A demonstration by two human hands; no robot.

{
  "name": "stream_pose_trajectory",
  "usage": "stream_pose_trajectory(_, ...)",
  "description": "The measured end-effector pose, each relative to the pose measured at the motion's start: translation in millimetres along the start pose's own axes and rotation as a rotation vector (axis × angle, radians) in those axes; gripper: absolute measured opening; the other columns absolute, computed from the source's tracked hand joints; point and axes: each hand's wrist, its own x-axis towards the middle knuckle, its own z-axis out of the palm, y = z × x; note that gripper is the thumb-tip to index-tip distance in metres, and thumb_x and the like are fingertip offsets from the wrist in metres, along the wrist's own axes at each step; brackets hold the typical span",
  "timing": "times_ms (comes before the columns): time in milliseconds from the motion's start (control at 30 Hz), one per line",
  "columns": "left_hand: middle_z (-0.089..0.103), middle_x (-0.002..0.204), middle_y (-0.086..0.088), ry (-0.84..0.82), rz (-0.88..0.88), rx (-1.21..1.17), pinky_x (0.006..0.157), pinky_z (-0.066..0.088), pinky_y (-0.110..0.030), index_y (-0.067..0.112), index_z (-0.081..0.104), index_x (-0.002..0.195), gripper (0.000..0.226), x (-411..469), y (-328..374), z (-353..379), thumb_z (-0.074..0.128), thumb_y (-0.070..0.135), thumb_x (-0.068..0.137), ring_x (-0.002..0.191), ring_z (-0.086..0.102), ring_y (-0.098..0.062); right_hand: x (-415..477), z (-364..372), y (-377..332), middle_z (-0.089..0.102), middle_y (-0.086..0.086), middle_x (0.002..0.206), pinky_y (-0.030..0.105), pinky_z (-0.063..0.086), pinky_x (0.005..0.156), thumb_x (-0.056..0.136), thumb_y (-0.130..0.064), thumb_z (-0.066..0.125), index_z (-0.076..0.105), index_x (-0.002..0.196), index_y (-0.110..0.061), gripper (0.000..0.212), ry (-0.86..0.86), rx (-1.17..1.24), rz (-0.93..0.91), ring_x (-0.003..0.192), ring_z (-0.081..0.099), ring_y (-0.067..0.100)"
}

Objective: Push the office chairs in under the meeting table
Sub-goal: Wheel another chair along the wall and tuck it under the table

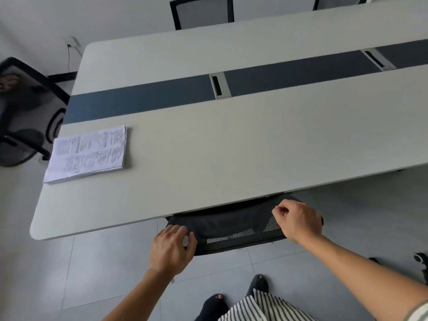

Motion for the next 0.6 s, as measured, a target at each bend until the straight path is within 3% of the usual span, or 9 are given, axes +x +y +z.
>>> stream_pose_trajectory(200,0.056,0.056,0.004,-0.066,-0.029,-0.012,0.048,0.039,-0.029,0.016,0.053,0.058,0.035,-5.1,-4.9,-9.0,0.039,0.039,0.080,0.057,0.054,-0.021,-12.3,-1.4,-8.3,0.059,-0.002,0.066,0.028,0.031,0.056,0.084,-0.028,0.057,0.065,0.068,-0.014,0.022,0.056,0.033,0.032,0.062,0.046,0.024)
stream_pose_trajectory(300,0.057,0.061,0.005,-0.095,-0.024,-0.022,0.052,0.036,-0.027,0.019,0.051,0.060,0.035,-7.8,-9.5,-14.8,0.035,0.043,0.080,0.061,0.054,-0.019,-27.7,4.1,-8.5,0.060,-0.001,0.062,0.029,0.034,0.055,0.082,-0.028,0.050,0.063,0.063,-0.014,0.027,0.208,0.043,-0.007,0.063,0.056,0.028)
stream_pose_trajectory(367,0.057,0.064,0.006,-0.119,-0.014,-0.011,0.055,0.034,-0.028,0.020,0.052,0.061,0.036,-10.4,-12.4,-15.5,0.033,0.045,0.081,0.065,0.054,-0.018,-47.8,11.6,-4.3,0.064,-0.001,0.065,0.034,0.040,0.065,0.082,-0.029,0.043,0.062,0.063,-0.016,0.030,0.277,0.040,-0.065,0.070,0.061,0.029)
stream_pose_trajectory(467,0.056,0.070,0.005,-0.161,0.021,0.000,0.059,0.034,-0.030,0.019,0.051,0.064,0.031,-12.3,-14.3,-14.1,0.039,0.039,0.086,0.071,0.054,-0.020,-93.2,20.1,2.2,0.071,0.005,0.105,0.044,0.040,0.095,0.089,-0.030,0.047,0.070,0.090,-0.018,0.027,0.266,-0.015,-0.125,0.109,0.061,0.029)
stream_pose_trajectory(533,0.055,0.072,0.003,-0.193,0.058,-0.015,0.060,0.034,-0.032,0.020,0.047,0.066,0.025,-9.7,-8.2,-16.1,0.046,0.029,0.089,0.070,0.052,-0.021,-125.0,20.5,11.8,0.060,0.007,0.130,0.041,0.045,0.092,0.088,-0.028,0.057,0.065,0.115,-0.016,0.030,0.242,0.022,-0.143,0.125,0.050,0.025)
stream_pose_trajectory(600,0.057,0.073,0.004,-0.208,0.129,-0.068,0.056,0.034,-0.032,0.021,0.051,0.073,0.015,-9.9,7.1,-21.5,0.050,0.023,0.088,0.068,0.052,-0.019,-158.0,15.7,26.4,0.057,0.002,0.132,0.033,0.049,0.083,0.086,-0.026,0.064,0.061,0.122,-0.017,0.037,0.154,0.111,-0.038,0.119,0.051,0.018)
